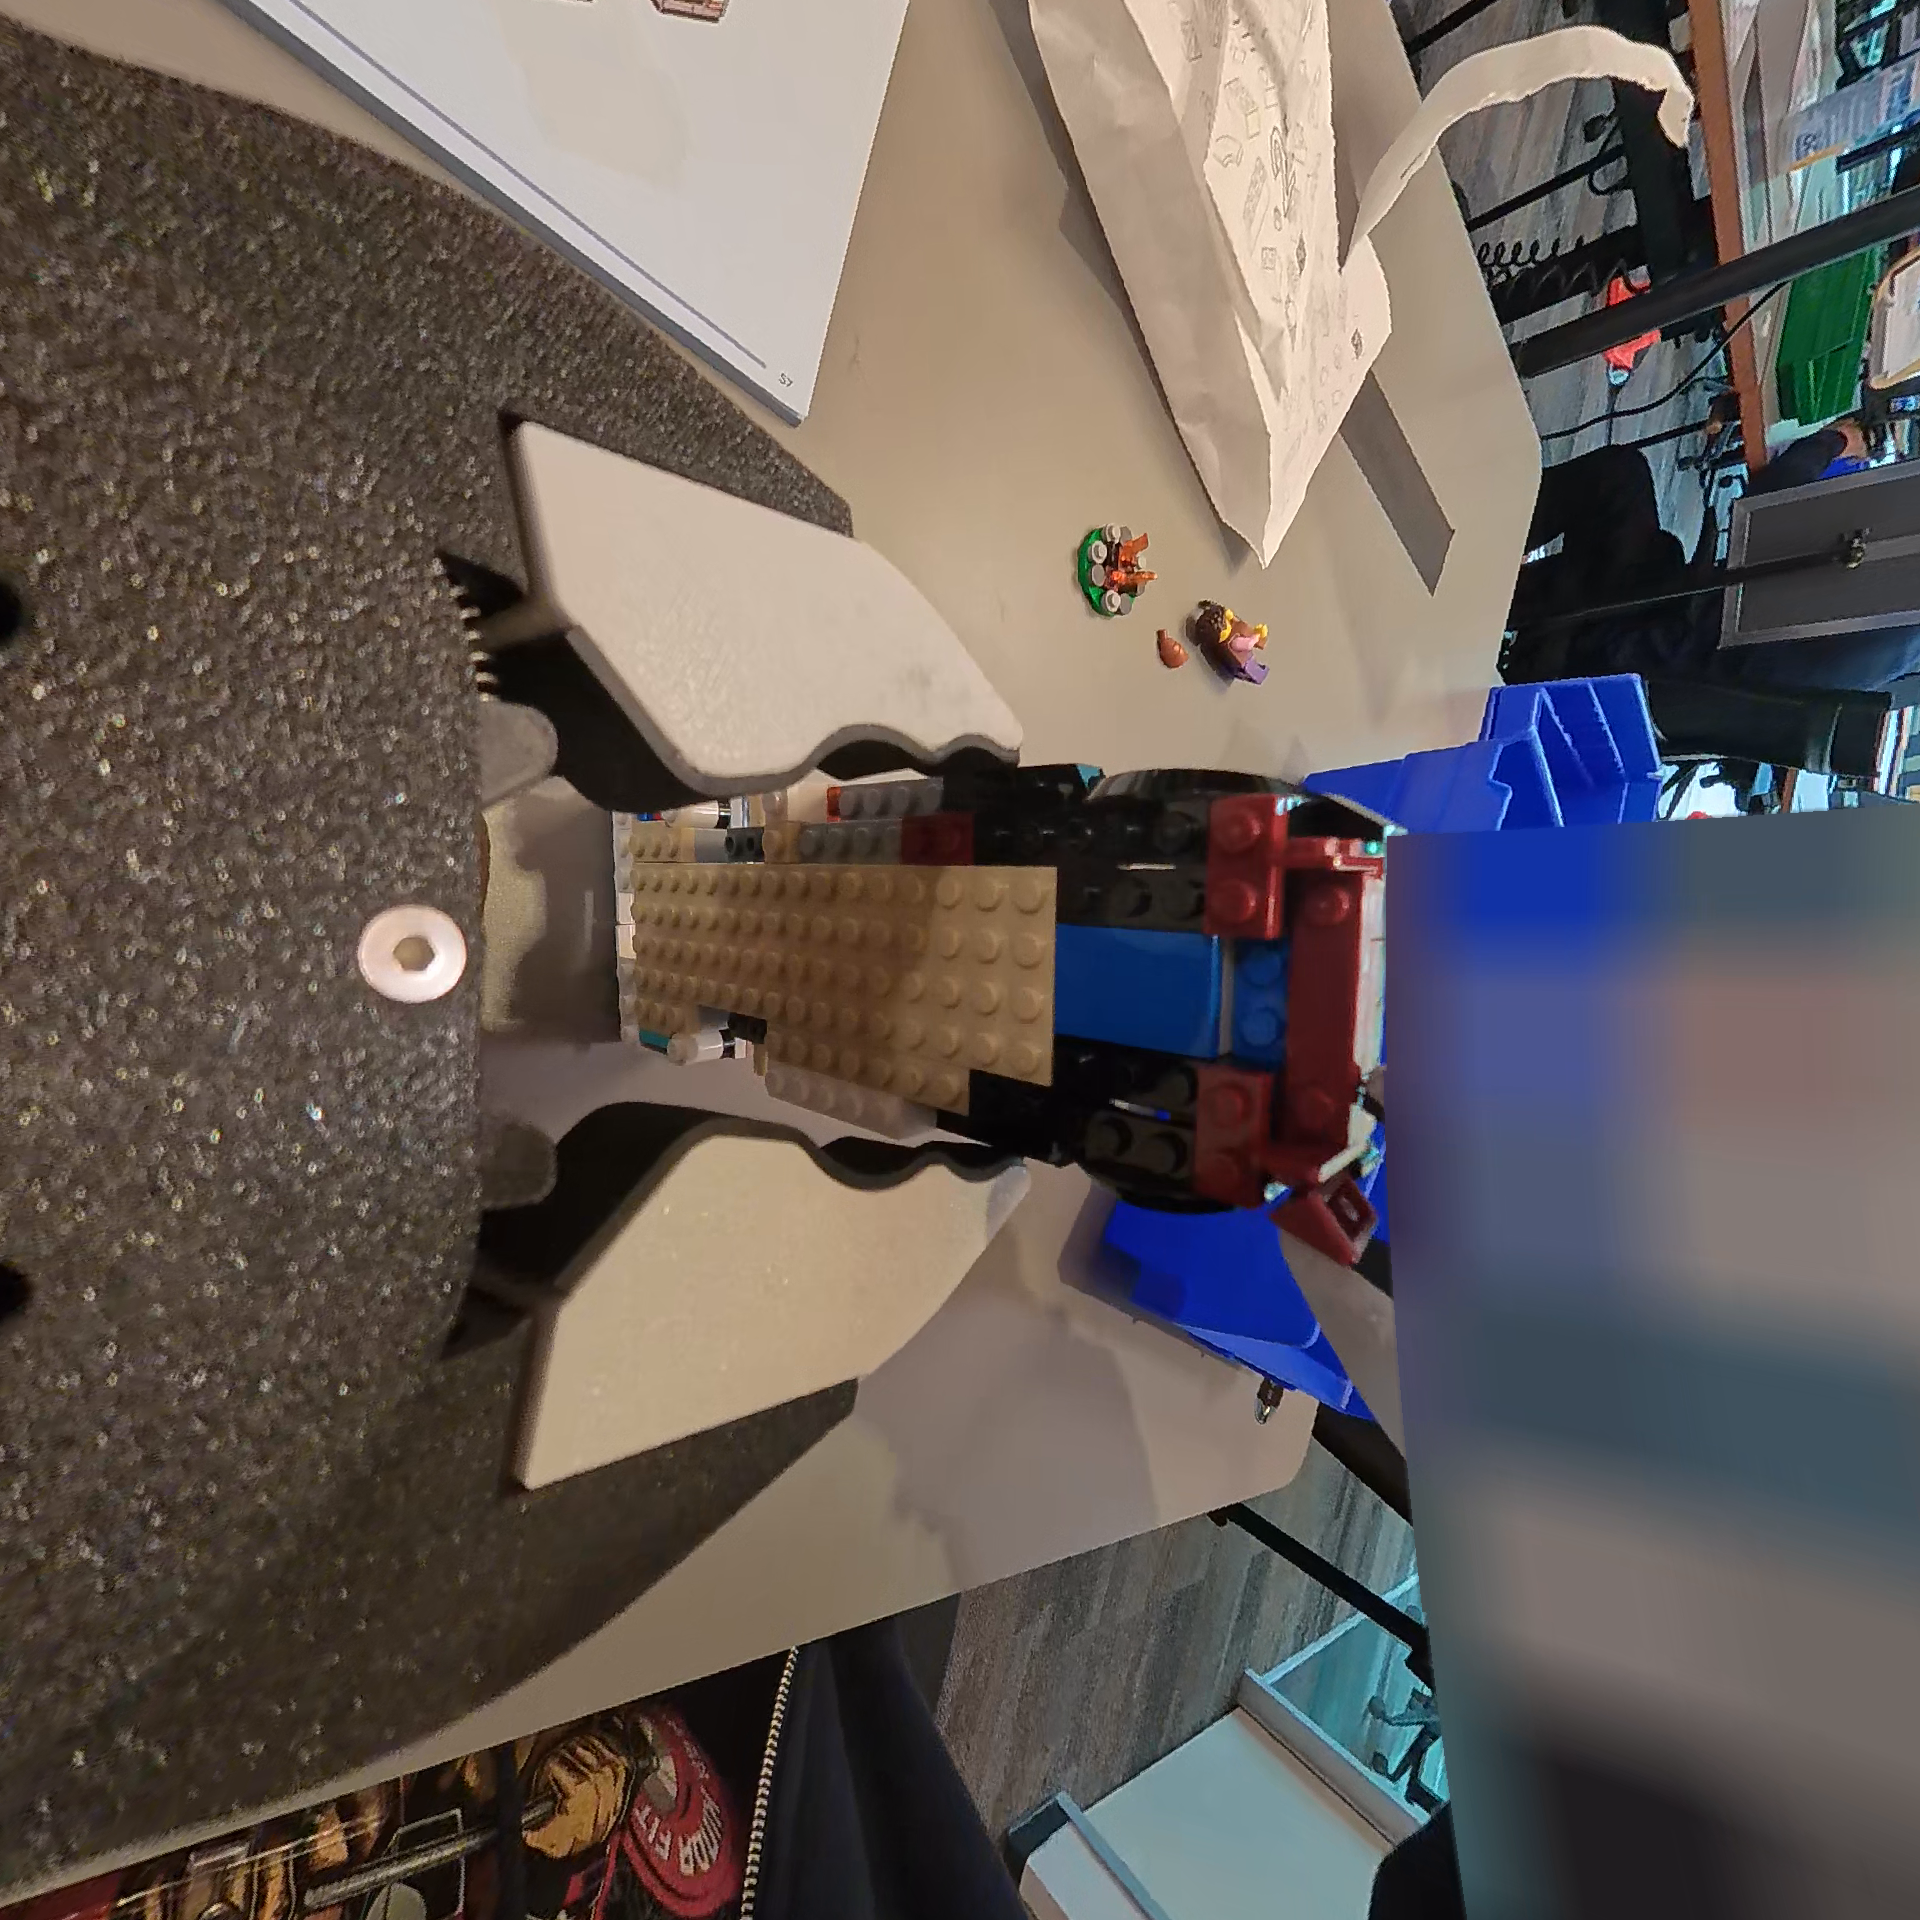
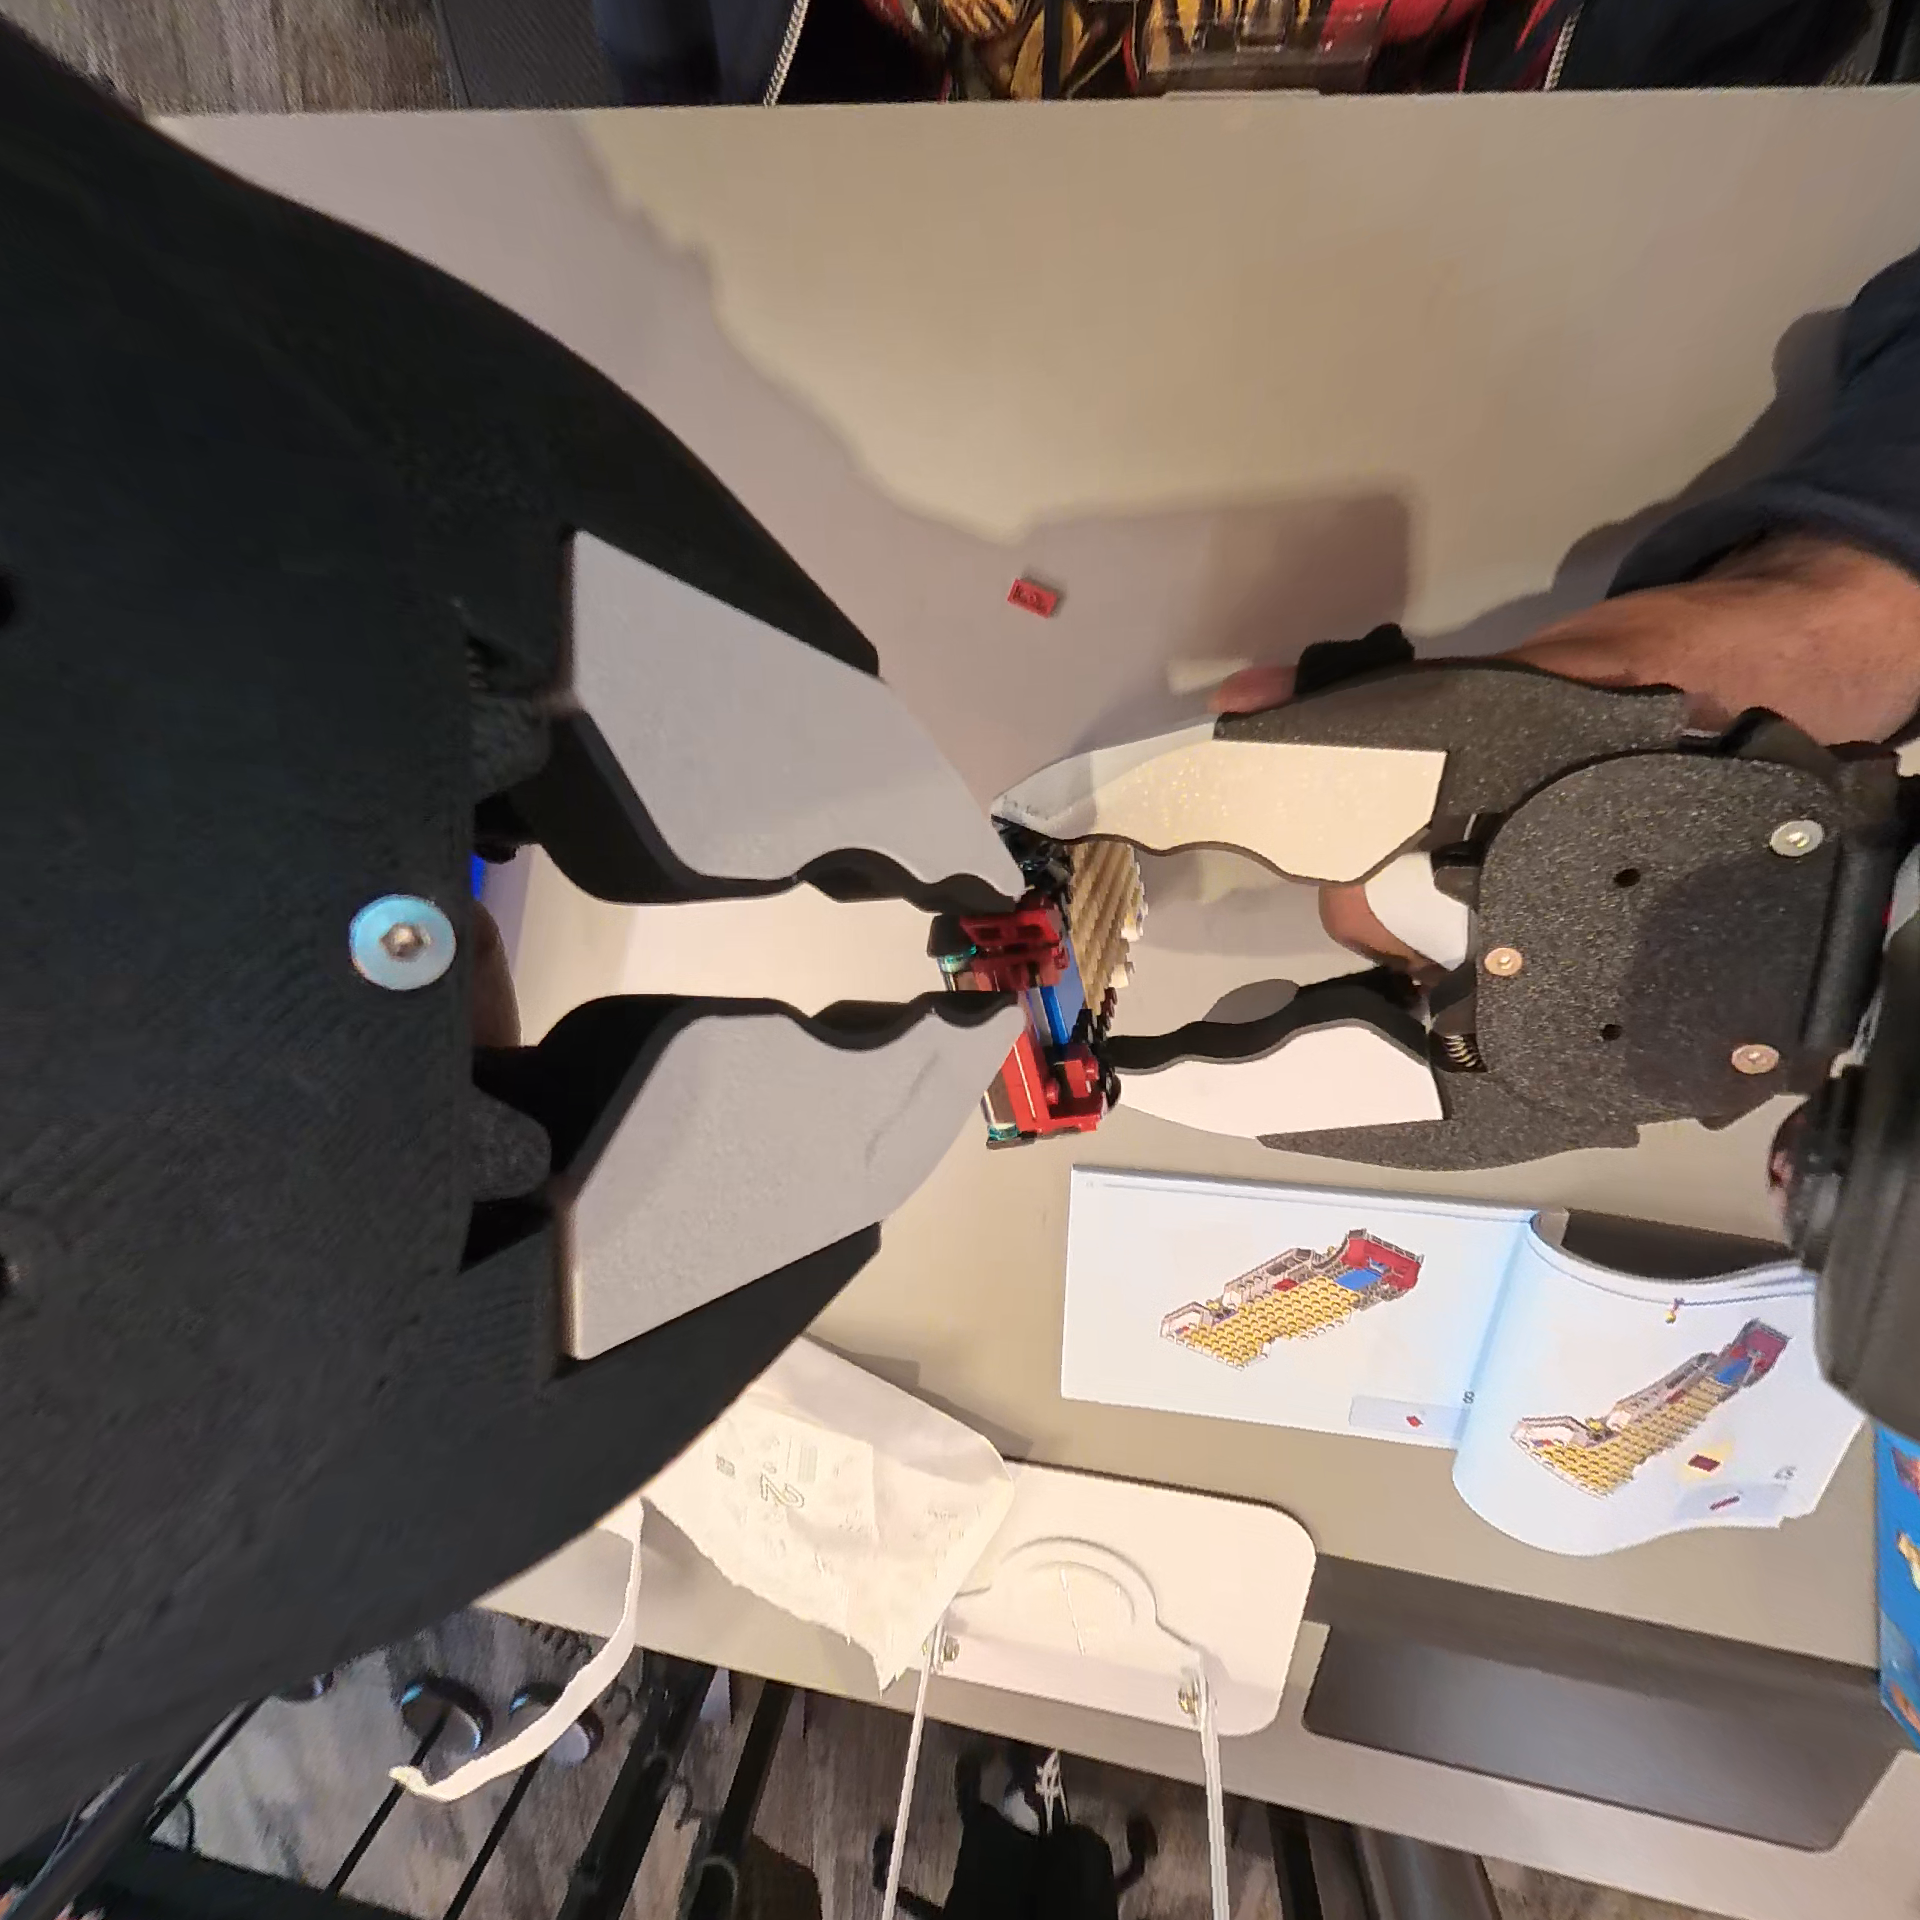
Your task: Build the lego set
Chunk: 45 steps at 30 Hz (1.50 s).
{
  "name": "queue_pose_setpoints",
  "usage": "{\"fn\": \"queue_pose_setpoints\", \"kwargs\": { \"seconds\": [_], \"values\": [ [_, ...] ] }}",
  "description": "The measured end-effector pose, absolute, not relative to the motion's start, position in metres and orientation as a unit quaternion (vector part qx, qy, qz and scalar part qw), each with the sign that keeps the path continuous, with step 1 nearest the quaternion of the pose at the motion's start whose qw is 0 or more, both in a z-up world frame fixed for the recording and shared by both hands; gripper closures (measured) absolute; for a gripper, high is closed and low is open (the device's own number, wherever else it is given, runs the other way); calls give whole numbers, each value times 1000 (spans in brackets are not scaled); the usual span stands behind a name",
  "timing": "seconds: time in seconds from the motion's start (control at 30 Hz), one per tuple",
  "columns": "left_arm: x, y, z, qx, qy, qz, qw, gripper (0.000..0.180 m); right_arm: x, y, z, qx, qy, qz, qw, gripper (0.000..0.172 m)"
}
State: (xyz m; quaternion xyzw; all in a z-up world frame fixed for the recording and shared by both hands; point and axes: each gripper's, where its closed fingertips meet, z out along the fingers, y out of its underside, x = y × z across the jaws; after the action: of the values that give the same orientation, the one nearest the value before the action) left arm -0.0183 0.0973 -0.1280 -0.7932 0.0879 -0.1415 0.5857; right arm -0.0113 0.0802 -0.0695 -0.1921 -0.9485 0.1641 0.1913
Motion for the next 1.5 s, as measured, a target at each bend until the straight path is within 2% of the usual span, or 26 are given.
{"fn": "queue_pose_setpoints", "kwargs": {
  "seconds": [0.83,1.5],
  "values": [
    [-18,96,-125,-797,93,-125,584,112,-9,77,-66,-201,-955,166,142,159],
    [-28,97,-129,-811,66,-105,571,113,-10,82,-72,-261,-943,144,147,166]
  ]
}}
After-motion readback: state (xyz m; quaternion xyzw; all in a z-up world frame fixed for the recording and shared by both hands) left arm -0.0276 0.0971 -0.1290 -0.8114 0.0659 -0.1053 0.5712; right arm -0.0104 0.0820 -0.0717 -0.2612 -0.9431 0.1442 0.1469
